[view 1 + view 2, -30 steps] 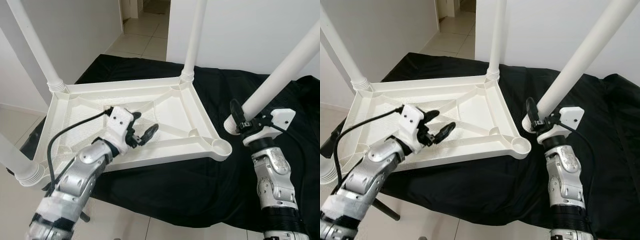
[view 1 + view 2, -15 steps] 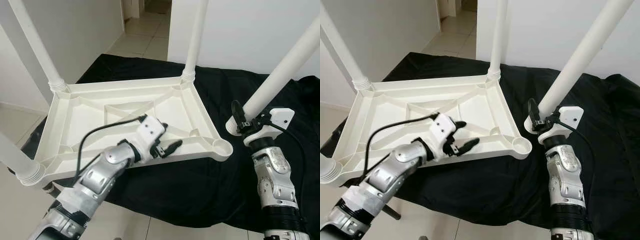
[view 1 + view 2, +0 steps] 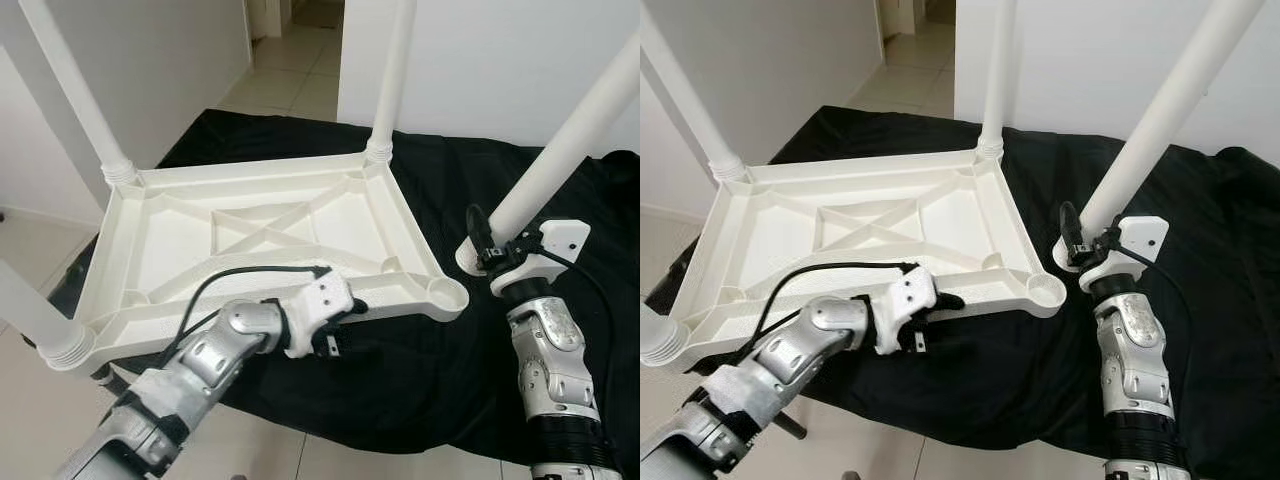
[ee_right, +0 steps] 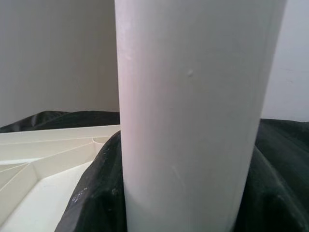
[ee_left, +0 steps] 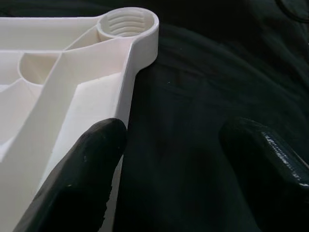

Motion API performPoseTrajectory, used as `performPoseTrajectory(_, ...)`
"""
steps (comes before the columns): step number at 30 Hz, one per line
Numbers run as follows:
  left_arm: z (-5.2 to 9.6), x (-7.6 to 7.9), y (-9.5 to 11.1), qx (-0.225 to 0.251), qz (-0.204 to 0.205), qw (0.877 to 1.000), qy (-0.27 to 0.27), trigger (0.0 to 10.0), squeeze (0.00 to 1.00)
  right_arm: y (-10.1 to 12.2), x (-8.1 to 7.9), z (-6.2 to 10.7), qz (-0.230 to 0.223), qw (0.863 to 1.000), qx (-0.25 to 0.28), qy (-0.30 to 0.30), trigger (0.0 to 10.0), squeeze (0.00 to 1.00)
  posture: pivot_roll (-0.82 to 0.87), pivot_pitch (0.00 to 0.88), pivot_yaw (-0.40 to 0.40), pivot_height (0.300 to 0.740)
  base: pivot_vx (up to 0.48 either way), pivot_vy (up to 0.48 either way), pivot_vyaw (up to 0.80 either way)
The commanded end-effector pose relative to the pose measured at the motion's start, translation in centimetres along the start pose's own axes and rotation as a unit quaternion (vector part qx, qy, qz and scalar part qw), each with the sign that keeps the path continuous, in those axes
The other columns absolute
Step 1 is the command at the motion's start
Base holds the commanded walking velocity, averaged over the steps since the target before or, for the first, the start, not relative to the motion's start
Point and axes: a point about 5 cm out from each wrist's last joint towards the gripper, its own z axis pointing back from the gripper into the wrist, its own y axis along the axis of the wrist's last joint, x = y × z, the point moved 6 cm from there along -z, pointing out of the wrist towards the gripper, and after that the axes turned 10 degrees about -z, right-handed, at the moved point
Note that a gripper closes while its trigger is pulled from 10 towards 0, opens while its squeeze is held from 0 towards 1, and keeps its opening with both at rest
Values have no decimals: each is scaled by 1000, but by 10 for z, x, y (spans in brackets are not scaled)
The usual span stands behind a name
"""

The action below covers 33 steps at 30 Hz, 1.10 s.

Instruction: Building children table

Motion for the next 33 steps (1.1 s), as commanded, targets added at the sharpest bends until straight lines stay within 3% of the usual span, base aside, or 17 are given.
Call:
performPoseTrajectory(1,0,6,-8,-19,-10,999,-26,10000,0,2,0,0,2,1000,2,1,10000,0,-70,0,24,740,0,0,0)
performPoseTrajectory(7,-2,4,-14,-33,-16,999,-23,10000,0,2,-1,-2,3,1000,2,1,10000,0,-72,0,28,740,0,0,0)
performPoseTrajectory(10,-3,-2,-14,-34,-19,999,-13,10000,0,2,-1,-2,3,1000,2,1,10000,0,-72,0,29,740,0,0,0)
performPoseTrajectory(12,-3,-17,-9,-24,-13,1000,14,10000,0,2,-1,-2,4,1000,2,0,10000,0,-75,0,30,740,0,0,0)
performPoseTrajectory(14,-3,-17,-9,-24,-13,1000,14,10000,0,2,-1,-2,4,1000,2,0,10000,0,-75,0,30,740,0,0,0)
performPoseTrajectory(21,11,-35,28,58,11,998,11,10000,0,1,0,-2,6,1000,0,-1,10000,0,-73,0,29,740,0,0,0)
performPoseTrajectory(26,11,-45,30,65,15,997,32,10000,0,0,0,-4,6,1000,-1,1,10000,0,-72,0,26,740,0,0,0)
performPoseTrajectory(33,3,-35,13,33,-2,999,18,10000,0,0,-1,-5,7,1000,-2,2,10000,0,-69,0,24,740,0,0,0)
